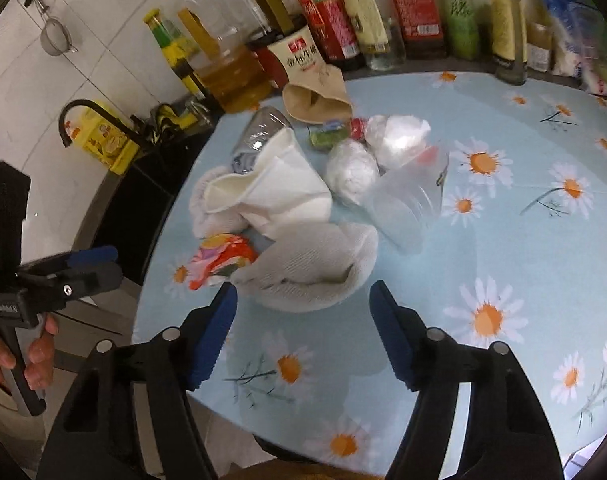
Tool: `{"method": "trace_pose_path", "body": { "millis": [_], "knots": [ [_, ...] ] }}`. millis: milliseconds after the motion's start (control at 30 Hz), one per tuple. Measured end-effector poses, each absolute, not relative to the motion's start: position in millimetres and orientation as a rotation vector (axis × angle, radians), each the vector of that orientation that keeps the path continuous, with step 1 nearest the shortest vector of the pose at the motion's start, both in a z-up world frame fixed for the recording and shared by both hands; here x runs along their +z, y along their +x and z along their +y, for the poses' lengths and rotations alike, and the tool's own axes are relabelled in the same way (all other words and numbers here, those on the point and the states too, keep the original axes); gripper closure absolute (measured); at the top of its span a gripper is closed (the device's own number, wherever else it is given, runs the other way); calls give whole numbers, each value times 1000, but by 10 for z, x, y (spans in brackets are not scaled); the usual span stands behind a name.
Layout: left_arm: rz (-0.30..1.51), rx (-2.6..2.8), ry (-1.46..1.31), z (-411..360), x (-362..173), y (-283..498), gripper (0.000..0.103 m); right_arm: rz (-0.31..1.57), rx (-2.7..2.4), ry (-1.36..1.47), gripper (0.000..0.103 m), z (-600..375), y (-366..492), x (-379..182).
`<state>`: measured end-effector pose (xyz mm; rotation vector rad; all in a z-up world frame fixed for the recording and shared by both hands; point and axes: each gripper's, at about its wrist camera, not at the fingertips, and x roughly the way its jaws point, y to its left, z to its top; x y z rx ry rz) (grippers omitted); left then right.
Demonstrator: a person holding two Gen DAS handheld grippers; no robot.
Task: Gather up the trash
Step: 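Grasp the white cloth with the right gripper while the left gripper grasps a white sock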
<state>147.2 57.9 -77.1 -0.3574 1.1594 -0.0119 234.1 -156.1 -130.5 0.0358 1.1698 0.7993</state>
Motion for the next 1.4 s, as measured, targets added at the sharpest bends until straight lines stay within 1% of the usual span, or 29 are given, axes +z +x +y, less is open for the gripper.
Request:
{"method": "trace_pose_path", "body": {
  "millis": [33, 67, 133, 167, 200, 300, 333, 433, 500, 567, 667, 700, 733, 800, 833, 867, 900, 933, 1000, 1033, 1100, 1200, 1267, 1400],
  "knots": [
    [1164, -9, -354, 589, -795, 1529, 8, 1178, 806, 33, 34, -1542, 2381, -1344],
    [1167, -4, -349, 604, -825, 1600, 8, 1188, 813, 28, 38, -1524, 2414, -1381],
    [1173, 2, -349, 637, -866, 1699, 8, 1206, 830, 23, 42, -1486, 2472, -1446],
    [1177, 9, -348, 661, -899, 1765, 11, 1211, 835, 23, 42, -1475, 2493, -1466],
    [1181, 14, -347, 675, -920, 1804, 16, 1215, 838, 20, 42, -1457, 2517, -1485],
    [1193, 22, -339, 728, -1002, 1946, 17, 1228, 850, 20, 44, -1429, 2552, -1525],
    [1199, 18, -340, 739, -1027, 1978, 17, 1234, 850, 20, 47, -1423, 2569, -1543],
    [1206, 17, -354, 787, -1098, 2074, 17, 1245, 858, 21, 50, -1419, 2589, -1578],
    [1209, 14, -357, 801, -1139, 2136, 22, 1255, 863, 14, 52, -1416, 2583, -1606],
    [1211, 14, -355, 804, -1172, 2175, 23, 1264, 865, 8, 58, -1415, 2574, -1634],
    [1226, 13, -375, 847, -1259, 2239, 31, 1271, 865, 18, 66, -1430, 2579, -1658],
    [1229, 15, -379, 859, -1287, 2257, 32, 1275, 869, 32, 68, -1451, 2591, -1661],
    [1232, 19, -379, 867, -1305, 2268, 33, 1277, 869, 39, 72, -1465, 2598, -1661],
    [1233, 10, -387, 871, -1325, 2283, 41, 1277, 873, 49, 77, -1487, 2604, -1655],
    [1234, 8, -386, 869, -1333, 2281, 42, 1277, 875, 50, 79, -1497, 2601, -1652],
    [1235, 4, -382, 857, -1336, 2286, 46, 1275, 877, 54, 81, -1506, 2594, -1646],
    [1233, -5, -375, 836, -1335, 2287, 52, 1273, 877, 54, 81, -1509, 2586, -1640],
    [1232, -9, -369, 820, -1336, 2290, 55, 1271, 878, 52, 82, -1509, 2581, -1633],
    [1229, -25, -357, 780, -1328, 2290, 70, 1265, 877, 54, 82, -1514, 2565, -1614],
    [1225, -28, -349, 759, -1318, 2290, 71, 1262, 878, 57, 83, -1520, 2556, -1602],
    [1211, -21, -325, 735, -1291, 2283, 76, 1254, 872, 61, 83, -1536, 2547, -1581],
    [1201, -16, -332, 754, -1268, 2268, 80, 1244, 865, 70, 83, -1568, 2535, -1539],
    [1191, -12, -327, 760, -1233, 2243, 82, 1234, 862, 70, 83, -1600, 2516, -1497],
    [1171, -2, -327, 778, -1155, 2180, 83, 1214, 855, 72, 83, -1645, 2470, -1409]
  ]
}}
